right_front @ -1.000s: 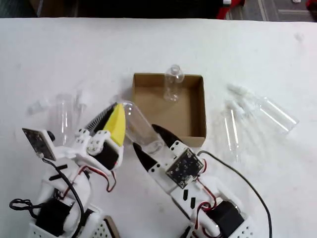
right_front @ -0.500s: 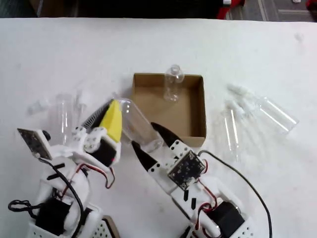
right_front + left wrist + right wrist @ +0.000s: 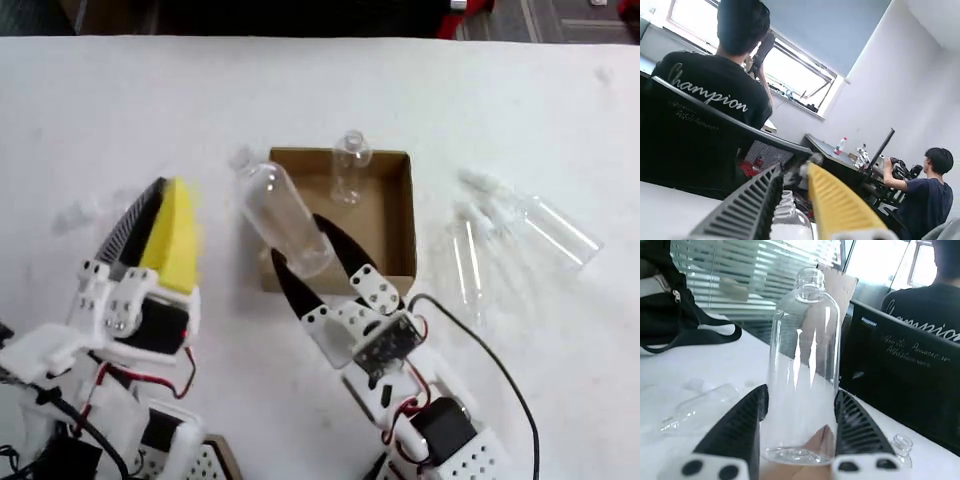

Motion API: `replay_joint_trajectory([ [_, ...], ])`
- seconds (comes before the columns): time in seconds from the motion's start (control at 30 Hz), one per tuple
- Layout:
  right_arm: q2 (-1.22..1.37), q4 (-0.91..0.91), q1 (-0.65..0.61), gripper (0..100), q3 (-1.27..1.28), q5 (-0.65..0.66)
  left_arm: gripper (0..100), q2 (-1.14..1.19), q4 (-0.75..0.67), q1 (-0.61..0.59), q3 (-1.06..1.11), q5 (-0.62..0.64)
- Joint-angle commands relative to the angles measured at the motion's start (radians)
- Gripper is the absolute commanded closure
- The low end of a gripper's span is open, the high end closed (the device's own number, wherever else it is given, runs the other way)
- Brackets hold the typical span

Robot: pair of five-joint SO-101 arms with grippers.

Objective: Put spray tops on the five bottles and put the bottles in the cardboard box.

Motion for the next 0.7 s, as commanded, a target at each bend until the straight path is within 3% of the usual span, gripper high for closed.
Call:
replay_joint_trajectory([
  [0.0,-0.010,-0.076,0.010,98.3,-0.018,0.011,80,0.018,0.068,0.127,-0.041,-0.008],
  [0.13,-0.010,-0.081,0.010,98.3,-0.014,0.011,82,0.019,0.071,0.197,-0.025,0.002],
  [0.37,-0.010,-0.077,0.010,98.3,-0.012,0.009,82,0.073,-0.084,0.105,0.089,0.023],
  [0.67,-0.010,-0.053,0.008,98.3,-0.011,0.009,82,0.308,-0.147,0.104,0.035,0.023],
])
